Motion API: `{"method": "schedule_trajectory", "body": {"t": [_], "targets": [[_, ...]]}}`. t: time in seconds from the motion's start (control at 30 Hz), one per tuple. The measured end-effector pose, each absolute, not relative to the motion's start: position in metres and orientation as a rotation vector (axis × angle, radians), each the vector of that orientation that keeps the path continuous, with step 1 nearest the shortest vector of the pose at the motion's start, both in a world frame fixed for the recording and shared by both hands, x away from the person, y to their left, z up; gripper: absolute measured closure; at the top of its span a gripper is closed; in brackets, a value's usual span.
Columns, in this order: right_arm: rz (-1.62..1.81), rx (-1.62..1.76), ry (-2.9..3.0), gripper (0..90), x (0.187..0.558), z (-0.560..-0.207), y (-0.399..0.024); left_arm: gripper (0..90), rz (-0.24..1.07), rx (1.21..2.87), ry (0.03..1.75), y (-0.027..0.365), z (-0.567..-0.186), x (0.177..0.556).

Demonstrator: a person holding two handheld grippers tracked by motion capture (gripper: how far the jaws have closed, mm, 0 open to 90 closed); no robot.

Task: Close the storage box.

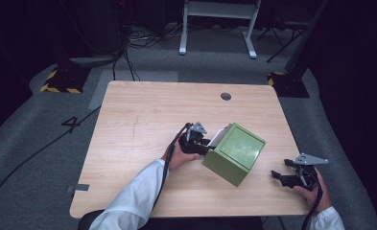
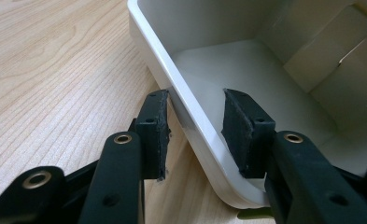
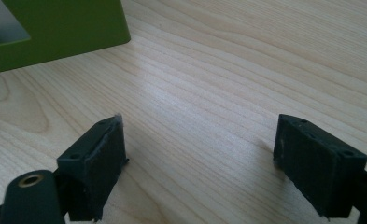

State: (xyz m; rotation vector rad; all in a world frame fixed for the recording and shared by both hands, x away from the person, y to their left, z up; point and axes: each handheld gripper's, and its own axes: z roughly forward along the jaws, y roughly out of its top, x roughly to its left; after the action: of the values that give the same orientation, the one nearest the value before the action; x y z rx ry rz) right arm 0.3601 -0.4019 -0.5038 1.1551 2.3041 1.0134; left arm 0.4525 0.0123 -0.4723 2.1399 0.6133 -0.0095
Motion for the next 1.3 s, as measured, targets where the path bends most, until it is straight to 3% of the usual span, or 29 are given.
{"method": "schedule_trajectory", "body": {"t": [0.13, 0.37, 0.8, 1.1, 1.3], "targets": [[1.014, 1.155, 2.304, 16.8, 0.360, -0.504, -0.402, 59.6, 0.009, 2.142, 0.613, 0.012, -0.472, 0.453], [1.015, 1.154, 2.304, 16.8, 0.360, -0.504, -0.402, 43.7, 0.091, 2.190, 0.612, 0.013, -0.465, 0.453], [1.015, 1.153, 2.303, 16.8, 0.360, -0.504, -0.402, 27.5, 0.235, 2.204, 0.604, 0.026, -0.447, 0.451], [1.014, 1.153, 2.304, 16.8, 0.360, -0.504, -0.402, 23.3, 0.311, 2.182, 0.630, 0.050, -0.434, 0.450], [1.014, 1.153, 2.303, 16.8, 0.360, -0.504, -0.402, 18.5, 0.409, 2.271, 0.590, 0.064, -0.428, 0.442]]}}
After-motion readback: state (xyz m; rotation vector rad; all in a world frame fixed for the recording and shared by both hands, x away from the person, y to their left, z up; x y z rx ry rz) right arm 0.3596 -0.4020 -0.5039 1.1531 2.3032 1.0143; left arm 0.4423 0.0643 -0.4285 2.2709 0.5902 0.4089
